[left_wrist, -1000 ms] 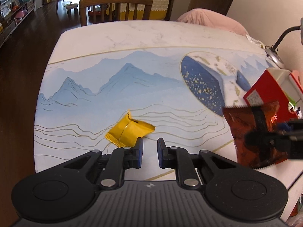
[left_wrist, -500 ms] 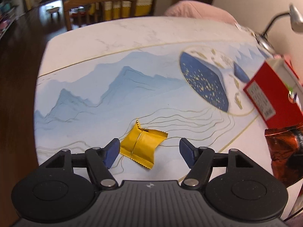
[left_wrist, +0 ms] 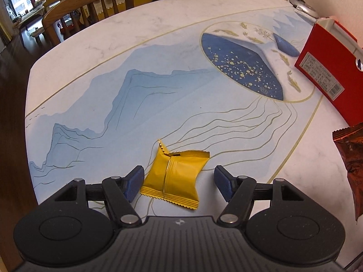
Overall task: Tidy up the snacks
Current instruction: 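Grasp the yellow square candy with the left gripper while the right holds the foil packet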
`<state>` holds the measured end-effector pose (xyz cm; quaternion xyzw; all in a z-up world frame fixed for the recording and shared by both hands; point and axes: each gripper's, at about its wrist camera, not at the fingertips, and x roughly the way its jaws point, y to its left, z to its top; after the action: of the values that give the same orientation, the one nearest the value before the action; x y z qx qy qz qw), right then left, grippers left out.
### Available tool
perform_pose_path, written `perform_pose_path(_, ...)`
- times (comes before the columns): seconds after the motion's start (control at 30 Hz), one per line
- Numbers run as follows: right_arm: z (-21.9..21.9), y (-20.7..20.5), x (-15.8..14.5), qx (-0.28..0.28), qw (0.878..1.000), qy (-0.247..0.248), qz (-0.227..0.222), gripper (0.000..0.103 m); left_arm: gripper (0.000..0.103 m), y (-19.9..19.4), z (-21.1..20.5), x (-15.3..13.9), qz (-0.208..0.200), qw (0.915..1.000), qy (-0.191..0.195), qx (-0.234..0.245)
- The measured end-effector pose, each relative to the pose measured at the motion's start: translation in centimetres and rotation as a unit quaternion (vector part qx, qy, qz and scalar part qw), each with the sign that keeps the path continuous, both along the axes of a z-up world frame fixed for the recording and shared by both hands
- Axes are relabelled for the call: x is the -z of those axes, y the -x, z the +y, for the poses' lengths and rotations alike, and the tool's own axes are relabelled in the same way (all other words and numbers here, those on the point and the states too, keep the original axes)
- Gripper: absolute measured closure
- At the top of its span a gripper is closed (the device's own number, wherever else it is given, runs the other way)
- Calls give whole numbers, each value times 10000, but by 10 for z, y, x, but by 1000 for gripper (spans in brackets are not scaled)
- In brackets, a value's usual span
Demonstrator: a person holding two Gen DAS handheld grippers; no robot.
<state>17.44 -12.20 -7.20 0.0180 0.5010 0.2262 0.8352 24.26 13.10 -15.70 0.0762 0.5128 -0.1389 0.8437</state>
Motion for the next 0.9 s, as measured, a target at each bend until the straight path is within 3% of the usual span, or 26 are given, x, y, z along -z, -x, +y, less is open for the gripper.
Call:
perform_pose_path(0.17, 4, -1, 2, -16, 10000, 42, 27, 64, 56, 2, -3, -2, -102, 9999, -45, -78)
perform_pose_path(0.53, -7, 0, 0, 118, 9999, 79, -50, 64, 62, 9, -11, -8, -26, 9961, 339, -814)
perform_pose_path(0.73, -27, 2, -9, 249, 9996, 51, -146, 64, 72, 24, -24, -26, 27, 9921, 677, -1055)
perform_pose_path(0.9, -43, 2, -19, 321, 9991, -32, -286, 64, 72, 37, -38, -41, -63, 9899, 820, -1156)
